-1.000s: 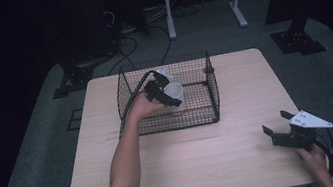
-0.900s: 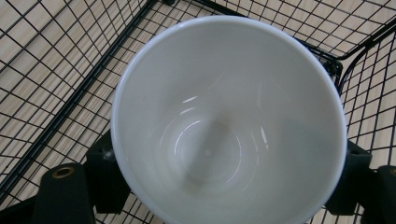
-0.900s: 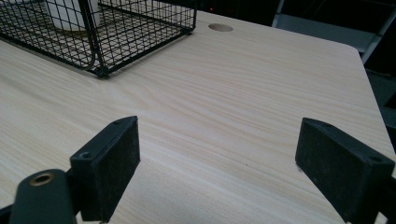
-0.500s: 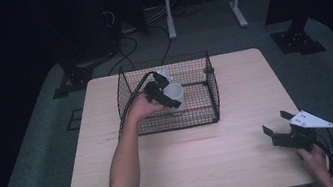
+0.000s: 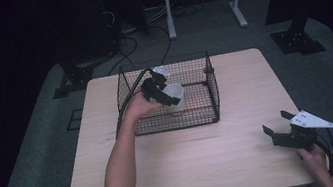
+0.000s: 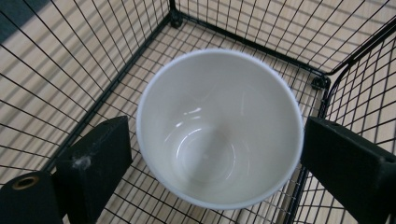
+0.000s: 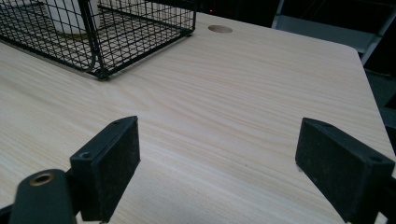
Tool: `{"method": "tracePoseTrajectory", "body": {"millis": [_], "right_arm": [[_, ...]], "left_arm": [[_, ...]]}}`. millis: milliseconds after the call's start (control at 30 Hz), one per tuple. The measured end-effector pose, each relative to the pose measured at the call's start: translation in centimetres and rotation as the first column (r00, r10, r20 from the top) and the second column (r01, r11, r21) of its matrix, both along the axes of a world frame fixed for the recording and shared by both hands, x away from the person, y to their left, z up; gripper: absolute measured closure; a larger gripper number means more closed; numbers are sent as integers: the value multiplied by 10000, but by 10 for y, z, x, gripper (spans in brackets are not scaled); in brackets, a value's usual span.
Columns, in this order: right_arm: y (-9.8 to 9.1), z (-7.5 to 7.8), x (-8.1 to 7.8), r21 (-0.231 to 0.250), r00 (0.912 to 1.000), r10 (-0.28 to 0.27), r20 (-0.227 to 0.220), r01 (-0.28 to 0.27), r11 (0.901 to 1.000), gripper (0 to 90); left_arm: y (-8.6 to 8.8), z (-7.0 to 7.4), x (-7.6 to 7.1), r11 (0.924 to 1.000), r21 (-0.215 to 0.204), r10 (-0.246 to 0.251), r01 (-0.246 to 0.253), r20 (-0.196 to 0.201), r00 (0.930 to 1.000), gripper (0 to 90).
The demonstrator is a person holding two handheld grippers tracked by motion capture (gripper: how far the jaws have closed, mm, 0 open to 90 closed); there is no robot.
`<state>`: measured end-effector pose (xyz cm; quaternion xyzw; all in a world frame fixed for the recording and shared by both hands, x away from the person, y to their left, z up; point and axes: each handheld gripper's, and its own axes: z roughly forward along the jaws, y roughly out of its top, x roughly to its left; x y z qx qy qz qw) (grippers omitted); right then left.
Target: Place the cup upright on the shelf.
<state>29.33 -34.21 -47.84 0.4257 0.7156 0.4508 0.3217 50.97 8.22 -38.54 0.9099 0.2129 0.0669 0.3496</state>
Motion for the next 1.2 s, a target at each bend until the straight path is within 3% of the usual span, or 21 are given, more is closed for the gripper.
{"method": "tracePoseTrajectory", "body": {"millis": [633,1200], "right_arm": [[0,0,0,-30,10000,-11,4,11,10000,130],[0,0,0,-27,10000,-32,10,32,10000,131]], "left_arm": [[8,34,-24,9980,-611,-117,174,926,9956,81],[24,46,-48,9950,-992,3,134,1362,9907,82]]}}
